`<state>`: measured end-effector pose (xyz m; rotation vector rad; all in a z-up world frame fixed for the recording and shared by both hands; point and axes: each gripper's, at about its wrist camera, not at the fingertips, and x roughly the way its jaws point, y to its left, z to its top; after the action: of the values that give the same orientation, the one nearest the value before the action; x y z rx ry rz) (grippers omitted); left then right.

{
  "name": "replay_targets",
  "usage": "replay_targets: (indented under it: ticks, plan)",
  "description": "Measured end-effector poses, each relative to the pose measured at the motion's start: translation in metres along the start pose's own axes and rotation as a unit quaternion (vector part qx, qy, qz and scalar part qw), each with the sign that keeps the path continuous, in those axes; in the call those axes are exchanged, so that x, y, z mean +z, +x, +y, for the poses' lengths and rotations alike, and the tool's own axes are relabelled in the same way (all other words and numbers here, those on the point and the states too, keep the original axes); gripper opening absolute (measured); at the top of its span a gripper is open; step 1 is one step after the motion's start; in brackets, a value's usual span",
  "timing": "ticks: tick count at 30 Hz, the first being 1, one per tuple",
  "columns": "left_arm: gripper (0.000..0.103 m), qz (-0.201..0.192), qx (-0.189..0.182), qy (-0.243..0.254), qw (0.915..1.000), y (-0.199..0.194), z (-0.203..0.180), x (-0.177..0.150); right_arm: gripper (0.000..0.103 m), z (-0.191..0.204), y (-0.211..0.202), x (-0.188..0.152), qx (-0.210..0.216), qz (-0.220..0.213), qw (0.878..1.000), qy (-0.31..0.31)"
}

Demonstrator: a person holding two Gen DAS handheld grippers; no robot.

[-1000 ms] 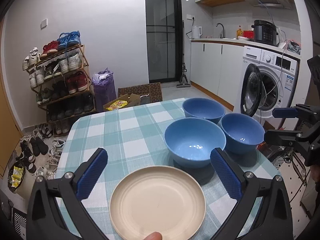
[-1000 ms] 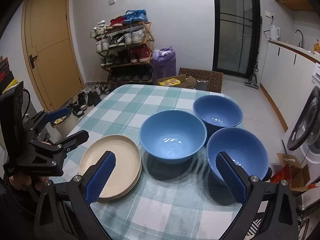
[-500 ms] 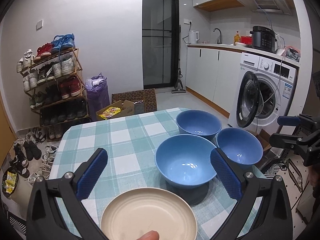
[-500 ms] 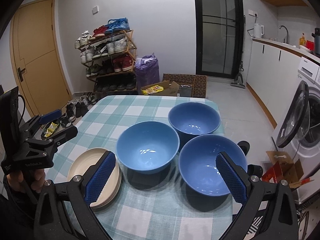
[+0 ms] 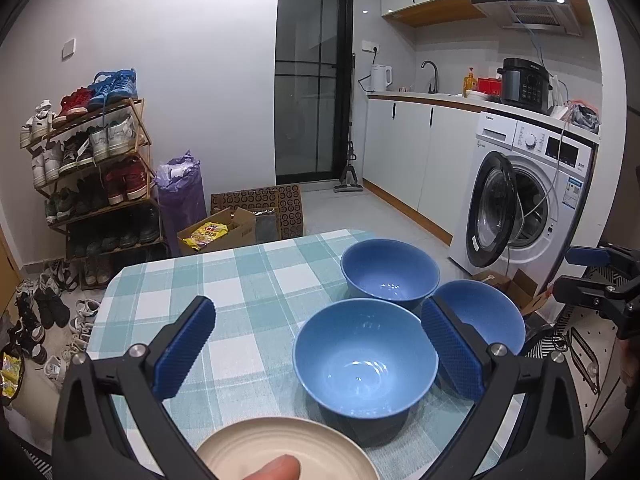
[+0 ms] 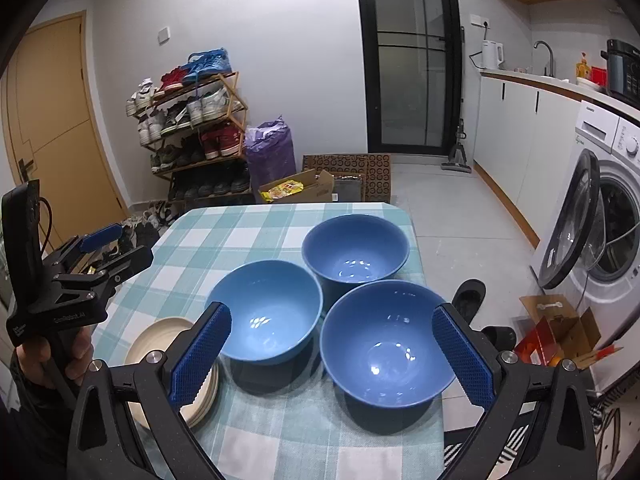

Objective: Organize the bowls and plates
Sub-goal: 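Pull both grippers back from the plate stack toward the blue bowls, then move both open grippers forward to the rim of the nearest blue bowl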

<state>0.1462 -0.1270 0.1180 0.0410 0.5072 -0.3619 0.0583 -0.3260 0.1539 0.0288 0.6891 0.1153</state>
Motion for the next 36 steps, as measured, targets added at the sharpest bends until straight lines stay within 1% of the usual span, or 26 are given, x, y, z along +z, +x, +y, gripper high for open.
replay_targets:
  ticks: [8,12,18,25,36]
  plan:
    - [0.103,0.017,-0.008,-0.009,0.9998,0.029,0.002,0.013,0.102,-0.014,0.017,0.018,-0.006,0.009,1.0,0.013]
    - [0.103,0.022,-0.006,-0.003,0.9997,0.042,0.002,0.019,0.102,-0.02,0.027,0.026,-0.008,0.014,1.0,0.02]
    - [0.103,0.028,-0.012,0.006,0.9995,0.056,0.0,0.026,0.102,-0.034,0.04,0.038,-0.013,0.02,0.999,0.035]
    - [0.103,0.039,-0.015,0.015,0.999,0.075,-0.006,0.034,0.102,-0.045,0.055,0.044,-0.019,0.026,0.998,0.045]
    - [0.103,0.057,-0.027,0.015,0.9979,0.104,-0.007,0.042,0.102,-0.062,0.077,0.052,-0.026,0.035,0.997,0.064]
